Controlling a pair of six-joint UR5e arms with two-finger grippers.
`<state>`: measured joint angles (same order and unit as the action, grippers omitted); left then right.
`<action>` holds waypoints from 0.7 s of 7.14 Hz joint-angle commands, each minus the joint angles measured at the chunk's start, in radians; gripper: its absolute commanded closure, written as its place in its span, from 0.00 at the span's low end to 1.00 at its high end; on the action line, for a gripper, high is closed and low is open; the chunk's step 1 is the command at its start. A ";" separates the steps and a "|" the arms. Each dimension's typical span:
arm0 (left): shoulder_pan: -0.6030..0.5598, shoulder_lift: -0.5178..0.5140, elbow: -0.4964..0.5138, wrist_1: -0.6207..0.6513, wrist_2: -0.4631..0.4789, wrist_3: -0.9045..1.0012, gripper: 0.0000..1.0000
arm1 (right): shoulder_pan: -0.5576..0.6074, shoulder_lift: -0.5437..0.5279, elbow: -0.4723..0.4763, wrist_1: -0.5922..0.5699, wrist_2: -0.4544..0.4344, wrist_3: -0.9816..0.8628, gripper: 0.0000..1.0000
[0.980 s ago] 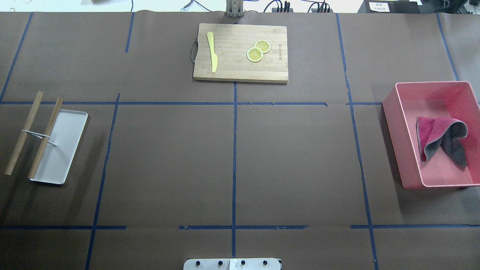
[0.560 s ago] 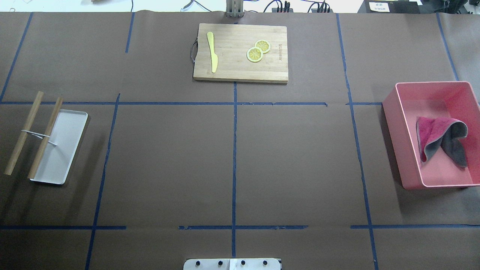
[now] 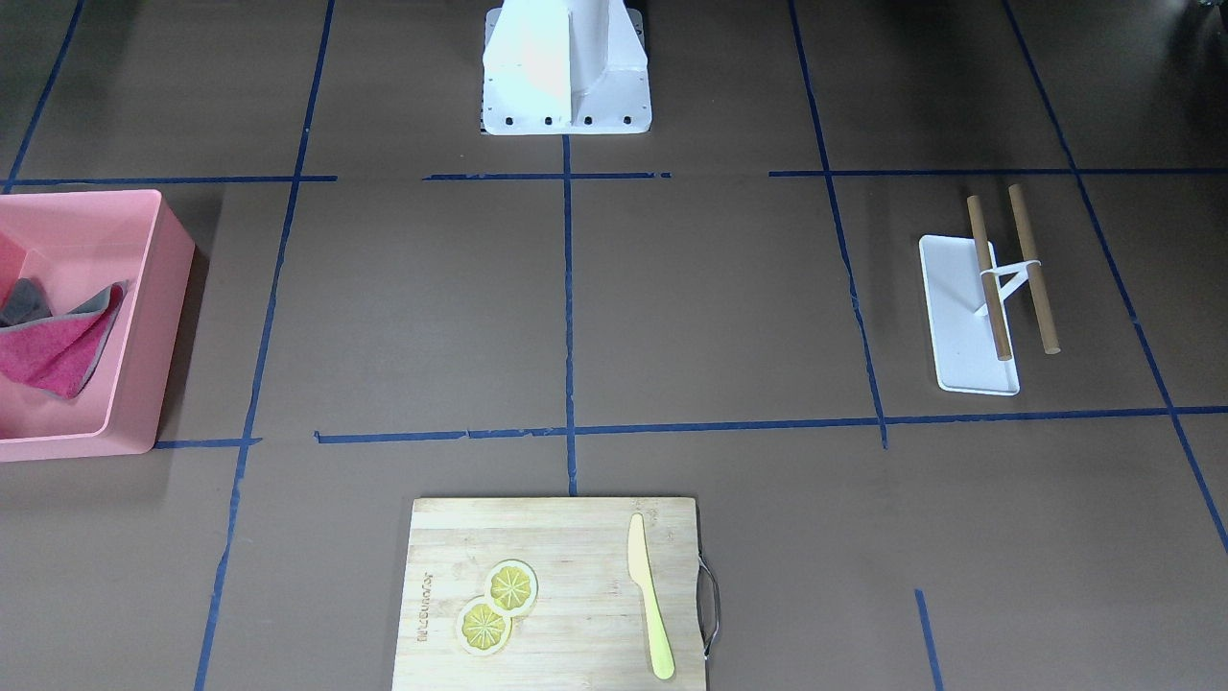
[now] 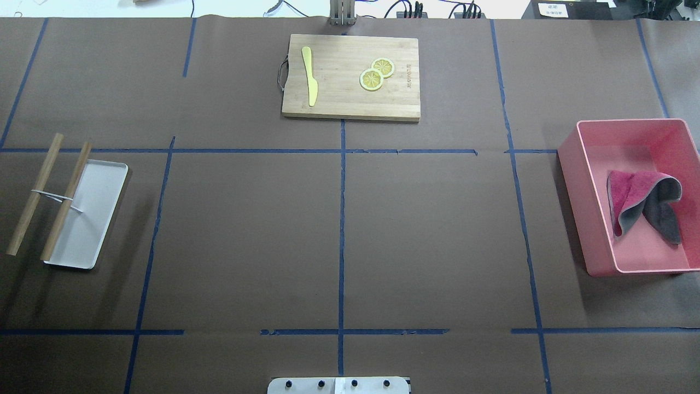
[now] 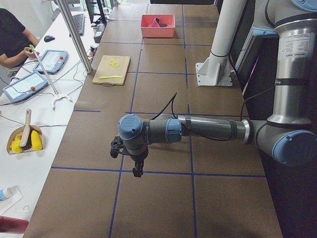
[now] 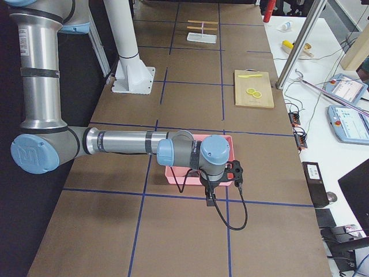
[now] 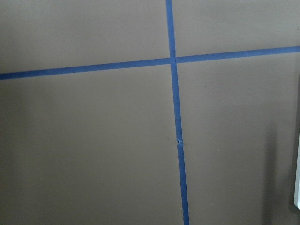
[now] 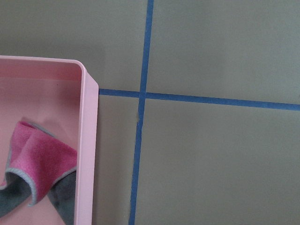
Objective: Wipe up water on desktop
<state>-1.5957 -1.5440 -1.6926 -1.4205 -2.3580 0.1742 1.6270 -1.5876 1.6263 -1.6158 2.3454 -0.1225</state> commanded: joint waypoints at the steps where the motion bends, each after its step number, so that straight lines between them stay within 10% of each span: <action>1: 0.000 0.010 -0.009 0.002 0.003 0.002 0.00 | -0.006 0.001 -0.002 -0.003 -0.003 0.003 0.00; 5: 0.003 0.022 0.017 0.014 0.003 0.002 0.00 | -0.029 0.000 -0.009 -0.004 -0.005 0.003 0.00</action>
<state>-1.5933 -1.5253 -1.6899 -1.4076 -2.3547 0.1763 1.6029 -1.5870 1.6208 -1.6193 2.3411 -0.1205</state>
